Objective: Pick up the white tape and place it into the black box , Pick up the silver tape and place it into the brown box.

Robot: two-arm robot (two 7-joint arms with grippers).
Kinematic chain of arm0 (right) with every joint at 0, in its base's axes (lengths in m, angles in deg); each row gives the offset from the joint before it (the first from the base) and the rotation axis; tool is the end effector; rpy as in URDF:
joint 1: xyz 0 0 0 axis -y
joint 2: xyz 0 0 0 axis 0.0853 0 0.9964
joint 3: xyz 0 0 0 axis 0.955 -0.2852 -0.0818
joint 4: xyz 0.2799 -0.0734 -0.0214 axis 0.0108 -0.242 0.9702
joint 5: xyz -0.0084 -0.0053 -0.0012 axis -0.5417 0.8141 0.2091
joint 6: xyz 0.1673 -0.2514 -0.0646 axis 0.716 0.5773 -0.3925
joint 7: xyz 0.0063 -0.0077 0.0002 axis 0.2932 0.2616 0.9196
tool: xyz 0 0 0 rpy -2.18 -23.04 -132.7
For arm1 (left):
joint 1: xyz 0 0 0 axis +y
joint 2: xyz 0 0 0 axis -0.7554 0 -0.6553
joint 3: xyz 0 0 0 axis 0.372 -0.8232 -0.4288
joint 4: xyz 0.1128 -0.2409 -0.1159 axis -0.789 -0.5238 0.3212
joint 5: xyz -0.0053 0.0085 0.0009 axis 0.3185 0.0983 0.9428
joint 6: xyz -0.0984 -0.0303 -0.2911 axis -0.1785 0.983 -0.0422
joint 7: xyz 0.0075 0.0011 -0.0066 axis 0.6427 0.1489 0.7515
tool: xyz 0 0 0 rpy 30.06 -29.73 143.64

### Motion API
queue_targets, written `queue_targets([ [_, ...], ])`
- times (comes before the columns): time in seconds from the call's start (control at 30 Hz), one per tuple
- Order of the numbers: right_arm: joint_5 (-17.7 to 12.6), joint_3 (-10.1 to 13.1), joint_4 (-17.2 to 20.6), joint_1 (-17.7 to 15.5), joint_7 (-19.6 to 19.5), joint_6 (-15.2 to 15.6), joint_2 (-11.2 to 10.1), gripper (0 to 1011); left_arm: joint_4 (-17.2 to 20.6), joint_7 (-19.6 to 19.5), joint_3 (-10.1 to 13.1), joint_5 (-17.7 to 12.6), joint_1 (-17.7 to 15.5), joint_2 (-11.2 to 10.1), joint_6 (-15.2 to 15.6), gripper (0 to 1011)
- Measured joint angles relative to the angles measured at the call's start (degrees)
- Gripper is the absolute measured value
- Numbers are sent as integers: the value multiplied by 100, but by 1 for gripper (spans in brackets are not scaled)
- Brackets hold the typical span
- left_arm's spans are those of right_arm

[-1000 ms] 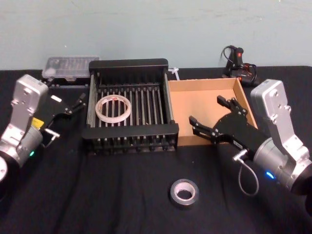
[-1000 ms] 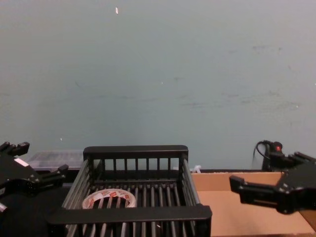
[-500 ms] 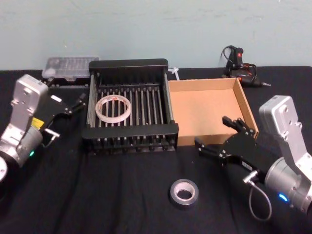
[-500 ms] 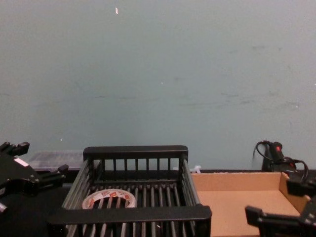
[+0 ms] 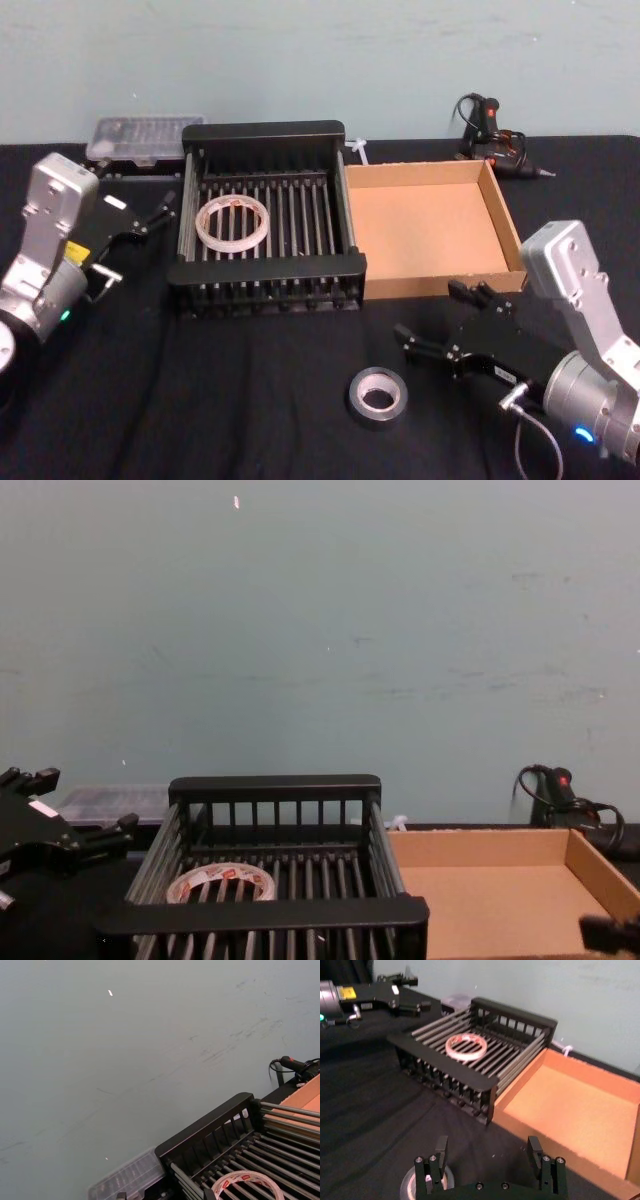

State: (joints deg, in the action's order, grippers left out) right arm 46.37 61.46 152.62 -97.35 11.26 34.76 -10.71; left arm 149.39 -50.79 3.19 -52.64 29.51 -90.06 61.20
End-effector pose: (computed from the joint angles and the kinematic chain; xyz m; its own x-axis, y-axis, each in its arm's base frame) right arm 0.2516 -0.0158 -0.2532 0.6366 -0.7687 0.0626 0.7375 0.5829 -0.3411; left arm 0.3581 0.0828 -0.3023 0.2923 0.8803 0.3736 -0.9552 0.2873 0.0702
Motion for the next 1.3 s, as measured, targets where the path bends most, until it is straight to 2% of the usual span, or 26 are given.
queue_targets([
  [0.27,-47,-136,-75,14,36,294,-89,1000,0,0,0,0,0,0,0,1001],
  [0.6,-73,-351,-225,196,126,747,-188,1000,0,0,0,0,0,0,0,1001],
  [0.8,-69,-467,-335,297,159,816,-207,1000,0,0,0,0,0,0,0,1001],
  [1.3,34,-670,-726,581,166,794,-98,1000,0,0,0,0,0,0,0,1001],
])
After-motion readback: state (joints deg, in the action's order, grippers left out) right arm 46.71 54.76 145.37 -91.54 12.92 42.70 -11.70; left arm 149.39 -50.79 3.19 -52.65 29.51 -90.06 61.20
